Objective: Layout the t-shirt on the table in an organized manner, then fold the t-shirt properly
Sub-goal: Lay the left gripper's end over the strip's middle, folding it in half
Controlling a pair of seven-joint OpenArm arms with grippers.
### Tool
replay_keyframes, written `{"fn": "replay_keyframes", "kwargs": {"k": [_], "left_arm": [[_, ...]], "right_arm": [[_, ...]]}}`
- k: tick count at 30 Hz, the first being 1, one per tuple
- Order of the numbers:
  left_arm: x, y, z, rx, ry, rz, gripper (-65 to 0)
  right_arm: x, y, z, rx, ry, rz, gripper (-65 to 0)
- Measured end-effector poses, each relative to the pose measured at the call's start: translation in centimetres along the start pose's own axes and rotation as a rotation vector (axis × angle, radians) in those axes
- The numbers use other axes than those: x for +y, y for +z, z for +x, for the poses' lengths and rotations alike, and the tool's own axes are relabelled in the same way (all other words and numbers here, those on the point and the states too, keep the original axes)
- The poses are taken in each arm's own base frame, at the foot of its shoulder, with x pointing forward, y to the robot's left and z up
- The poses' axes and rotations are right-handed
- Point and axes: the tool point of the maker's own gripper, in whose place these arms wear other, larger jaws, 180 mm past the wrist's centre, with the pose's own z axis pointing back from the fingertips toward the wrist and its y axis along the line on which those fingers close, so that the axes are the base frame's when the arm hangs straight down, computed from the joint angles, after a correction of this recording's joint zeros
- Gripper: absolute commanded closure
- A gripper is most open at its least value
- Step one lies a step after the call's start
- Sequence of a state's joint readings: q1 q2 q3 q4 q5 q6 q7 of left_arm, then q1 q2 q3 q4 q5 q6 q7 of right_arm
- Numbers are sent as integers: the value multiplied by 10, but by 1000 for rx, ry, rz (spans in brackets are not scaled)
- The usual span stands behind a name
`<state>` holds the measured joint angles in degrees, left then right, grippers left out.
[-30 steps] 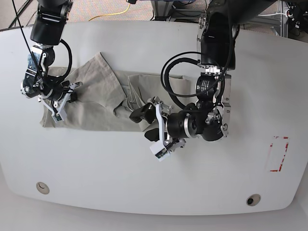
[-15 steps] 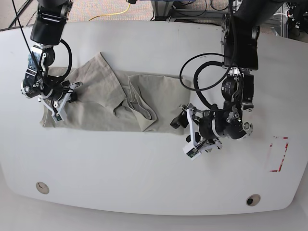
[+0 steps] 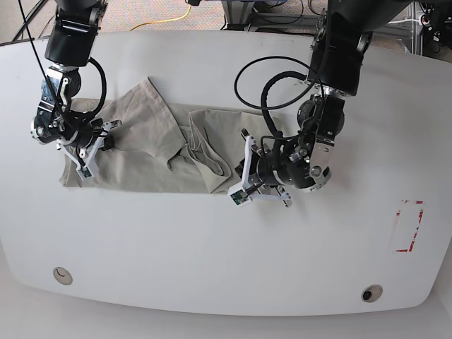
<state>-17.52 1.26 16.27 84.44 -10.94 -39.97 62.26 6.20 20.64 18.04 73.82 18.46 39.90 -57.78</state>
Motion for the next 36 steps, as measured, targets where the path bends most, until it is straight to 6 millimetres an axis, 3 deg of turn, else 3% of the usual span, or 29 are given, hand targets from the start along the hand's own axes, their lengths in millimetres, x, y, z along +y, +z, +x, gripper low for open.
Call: {"fn": "replay_keyframes", "kwargs": {"k": [7, 18, 30, 36], "left_arm": [[-16, -12, 10, 18, -28, -1, -21], [-32, -36, -8, 127, -61, -54, -21], [-42, -40, 29, -2, -70, -73, -21], [-39, -52, 27, 24, -76, -98, -19]], "right_arm": [[0, 0, 0, -2, 0, 0, -10], [0, 0, 0, -2, 0, 1, -10], [0, 0, 0, -3, 0, 1, -10], [0, 0, 1, -3, -1, 2, -10]]}}
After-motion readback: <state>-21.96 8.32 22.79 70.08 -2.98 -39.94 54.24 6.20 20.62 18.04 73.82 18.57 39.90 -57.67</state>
